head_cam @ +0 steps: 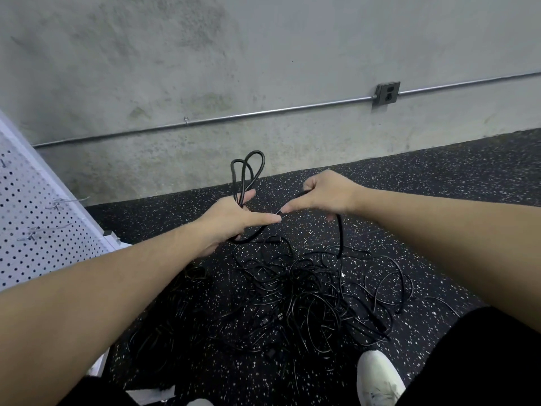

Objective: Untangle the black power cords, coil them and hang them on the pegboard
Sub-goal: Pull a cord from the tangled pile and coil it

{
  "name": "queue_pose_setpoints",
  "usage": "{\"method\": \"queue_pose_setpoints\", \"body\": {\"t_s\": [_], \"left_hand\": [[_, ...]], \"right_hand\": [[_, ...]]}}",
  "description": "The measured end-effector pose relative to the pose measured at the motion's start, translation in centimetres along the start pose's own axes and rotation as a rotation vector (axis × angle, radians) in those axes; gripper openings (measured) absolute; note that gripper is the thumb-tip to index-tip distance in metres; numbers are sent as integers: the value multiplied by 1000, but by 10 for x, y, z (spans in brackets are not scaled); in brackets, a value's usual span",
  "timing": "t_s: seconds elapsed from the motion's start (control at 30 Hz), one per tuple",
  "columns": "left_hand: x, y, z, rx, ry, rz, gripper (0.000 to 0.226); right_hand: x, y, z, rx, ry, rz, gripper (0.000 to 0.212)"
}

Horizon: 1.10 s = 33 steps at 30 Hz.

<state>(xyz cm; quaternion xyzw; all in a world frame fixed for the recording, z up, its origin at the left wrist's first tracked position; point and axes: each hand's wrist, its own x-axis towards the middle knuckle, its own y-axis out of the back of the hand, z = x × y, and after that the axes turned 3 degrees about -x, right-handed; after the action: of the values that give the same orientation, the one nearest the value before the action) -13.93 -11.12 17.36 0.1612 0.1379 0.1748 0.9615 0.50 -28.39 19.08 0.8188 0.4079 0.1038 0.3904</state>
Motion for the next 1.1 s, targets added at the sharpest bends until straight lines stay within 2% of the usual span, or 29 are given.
{"method": "queue_pose_setpoints", "body": {"t_s": [0.03,0.07,0.13,0.2,0.27,0.33,0.43,0.5,0.63,0.7,0.83,0.97,1.0,1.1], "left_hand": [[0,-1,1,31,10,-15,73],[3,-2,0,72,17,-20,65],[8,-4,-6,134,34,1,71],[9,-9,-8,169,19,33,57],[7,-11,-6,193,5,57,47],[5,-14,-6,200,1,53,46],[6,-15,-6,195,-20,33,46],[5,-19,-4,186,-32,10,49],[3,-21,-4,29,47,-37,42],[2,-19,-3,15,32,-27,42],[-1,-17,3,-6,-74,-28,61],[-2,-24,11,-59,-147,-45,58],[-3,-25,13,-69,-163,-50,56],[-3,-27,17,-73,-184,-56,49]], "right_hand": [[0,0,-2,38,5,20,55],[0,0,-4,85,21,23,50],[0,-1,-12,213,58,-1,35],[-2,-1,-20,326,98,-41,26],[-4,-2,-26,406,134,-59,26],[-6,-3,-30,384,147,10,27],[-5,-4,-31,104,146,239,31],[-1,-5,-28,51,120,329,40],[4,-5,-26,231,93,263,27],[2,-4,-24,273,102,247,23],[0,-1,-24,332,131,367,23],[4,-9,-28,516,173,456,2],[6,-11,-28,555,162,480,8],[9,-11,-28,784,8,446,51]]}}
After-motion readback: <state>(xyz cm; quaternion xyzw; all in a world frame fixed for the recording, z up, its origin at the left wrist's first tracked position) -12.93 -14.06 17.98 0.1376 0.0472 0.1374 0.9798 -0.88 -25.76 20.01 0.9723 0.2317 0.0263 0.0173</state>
